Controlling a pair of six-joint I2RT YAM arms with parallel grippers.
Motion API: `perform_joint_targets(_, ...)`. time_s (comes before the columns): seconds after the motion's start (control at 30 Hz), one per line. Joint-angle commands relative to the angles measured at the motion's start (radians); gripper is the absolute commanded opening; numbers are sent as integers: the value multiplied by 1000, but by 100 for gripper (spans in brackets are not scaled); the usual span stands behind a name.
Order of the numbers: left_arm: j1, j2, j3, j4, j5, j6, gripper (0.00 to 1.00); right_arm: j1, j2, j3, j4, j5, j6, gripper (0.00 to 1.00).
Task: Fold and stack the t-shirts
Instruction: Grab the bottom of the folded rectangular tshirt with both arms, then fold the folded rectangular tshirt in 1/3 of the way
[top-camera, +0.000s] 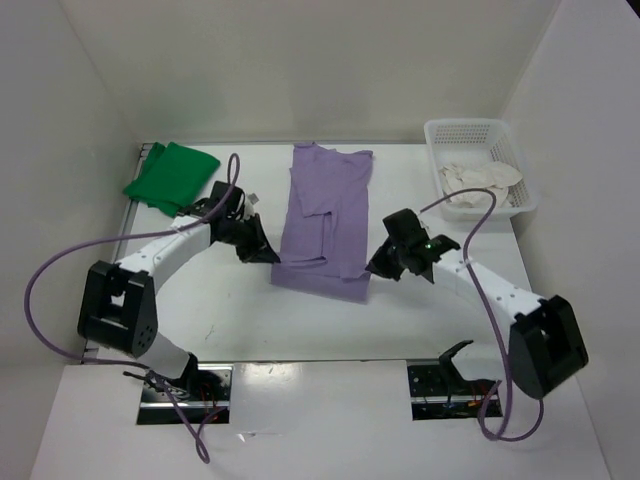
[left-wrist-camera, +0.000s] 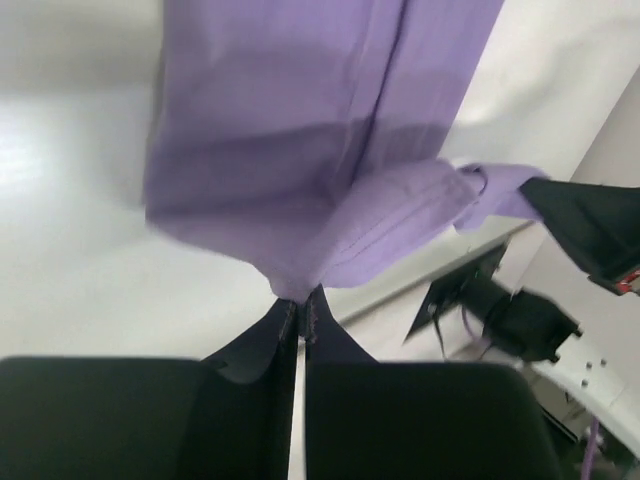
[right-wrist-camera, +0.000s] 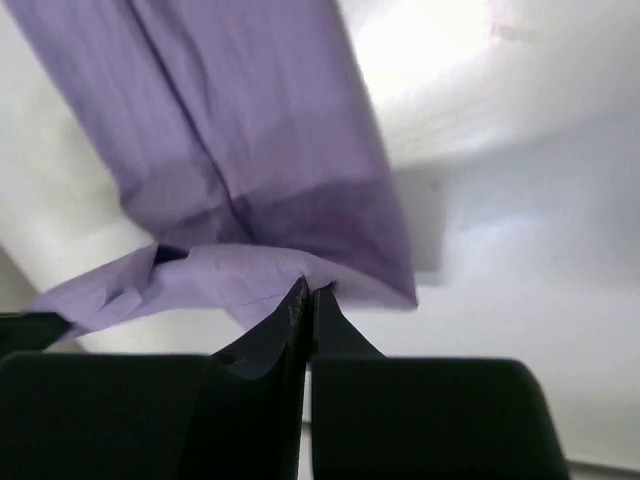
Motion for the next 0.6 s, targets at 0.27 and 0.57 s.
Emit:
perform_joint_targets(0.27,3,294,312,143,-124,-9,0,-169,343,308,140,28,-227,0)
perform_joint_targets(0.57,21,456,411,196,-178,11,3,-223,594,476,215,10,-291,0)
